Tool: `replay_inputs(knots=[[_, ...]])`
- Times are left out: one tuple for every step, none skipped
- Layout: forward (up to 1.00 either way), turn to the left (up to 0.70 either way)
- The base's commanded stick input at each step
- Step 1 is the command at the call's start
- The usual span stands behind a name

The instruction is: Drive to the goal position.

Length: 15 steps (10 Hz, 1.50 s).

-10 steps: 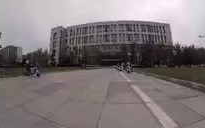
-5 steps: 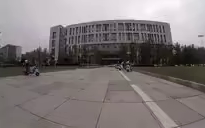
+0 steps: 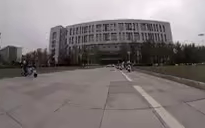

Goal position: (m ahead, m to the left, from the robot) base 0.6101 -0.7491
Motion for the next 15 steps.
replay_inputs(knots=[[0.7,0.0],[0.7,0.0],[0.7,0.0],[0.7,0.0],[0.7,0.0],[0.7,0.0],[0.7,0.0],[0.7,0.0],[0.7,0.0],[0.7,0.0],[0.7,0.0],[0.7,0.0],[0.7,0.0],[0.7,0.0],[0.7,0.0]])
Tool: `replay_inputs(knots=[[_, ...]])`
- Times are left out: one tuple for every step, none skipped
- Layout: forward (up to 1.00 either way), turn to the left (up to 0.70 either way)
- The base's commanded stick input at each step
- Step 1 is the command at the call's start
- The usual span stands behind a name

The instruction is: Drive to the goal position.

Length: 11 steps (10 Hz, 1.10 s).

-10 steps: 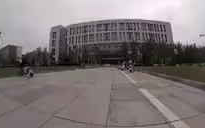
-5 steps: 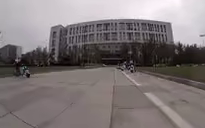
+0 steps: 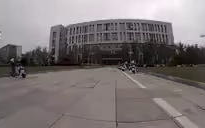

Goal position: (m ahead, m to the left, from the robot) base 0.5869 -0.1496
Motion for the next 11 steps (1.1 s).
replay_inputs(knots=[[0.7,0.0],[0.7,0.0],[0.7,0.0],[0.7,0.0],[0.7,0.0],[0.7,0.0],[0.7,0.0],[0.7,0.0],[0.7,0.0],[0.7,0.0],[0.7,0.0]])
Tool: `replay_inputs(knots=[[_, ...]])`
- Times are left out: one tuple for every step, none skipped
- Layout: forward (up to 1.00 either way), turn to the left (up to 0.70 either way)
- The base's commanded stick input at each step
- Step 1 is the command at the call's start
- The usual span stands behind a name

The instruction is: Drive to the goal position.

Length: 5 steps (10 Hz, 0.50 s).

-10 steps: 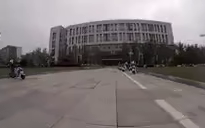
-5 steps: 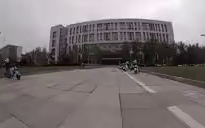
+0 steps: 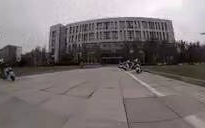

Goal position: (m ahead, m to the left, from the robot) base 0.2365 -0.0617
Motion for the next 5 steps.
replay_inputs(knots=[[0.7,0.0],[0.7,0.0],[0.7,0.0],[0.7,0.0],[0.7,0.0]])
